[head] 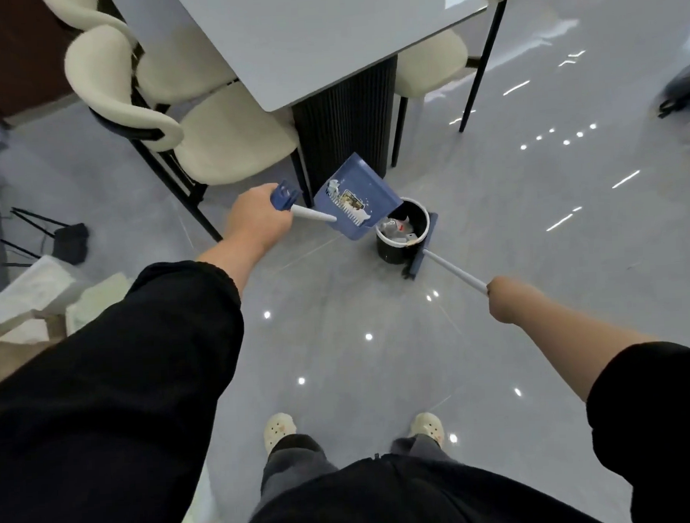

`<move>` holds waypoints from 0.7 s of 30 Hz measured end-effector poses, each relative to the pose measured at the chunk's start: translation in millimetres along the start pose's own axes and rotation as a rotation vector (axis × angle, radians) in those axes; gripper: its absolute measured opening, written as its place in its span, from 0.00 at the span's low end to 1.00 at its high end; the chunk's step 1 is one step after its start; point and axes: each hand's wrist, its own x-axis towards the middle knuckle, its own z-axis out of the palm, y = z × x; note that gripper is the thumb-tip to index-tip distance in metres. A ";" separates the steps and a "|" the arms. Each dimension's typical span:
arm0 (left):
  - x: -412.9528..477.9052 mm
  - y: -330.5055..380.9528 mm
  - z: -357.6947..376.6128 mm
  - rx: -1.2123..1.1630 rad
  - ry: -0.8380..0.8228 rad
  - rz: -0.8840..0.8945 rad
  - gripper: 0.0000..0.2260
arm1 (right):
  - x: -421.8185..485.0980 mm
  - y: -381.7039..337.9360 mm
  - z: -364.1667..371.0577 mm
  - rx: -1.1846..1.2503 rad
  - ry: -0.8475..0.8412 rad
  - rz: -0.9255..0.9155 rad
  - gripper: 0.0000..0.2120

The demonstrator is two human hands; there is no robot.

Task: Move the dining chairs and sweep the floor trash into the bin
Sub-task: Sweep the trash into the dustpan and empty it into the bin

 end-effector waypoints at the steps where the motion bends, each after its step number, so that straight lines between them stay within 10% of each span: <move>1: -6.7 16.6 8.2 0.008 -0.006 0.009 0.07 | 5.7 14.6 -2.1 -0.012 -0.006 -0.019 0.14; 21: -41.3 110.7 67.1 0.811 -0.326 0.500 0.12 | 40.6 52.9 -23.4 -0.018 0.014 -0.168 0.15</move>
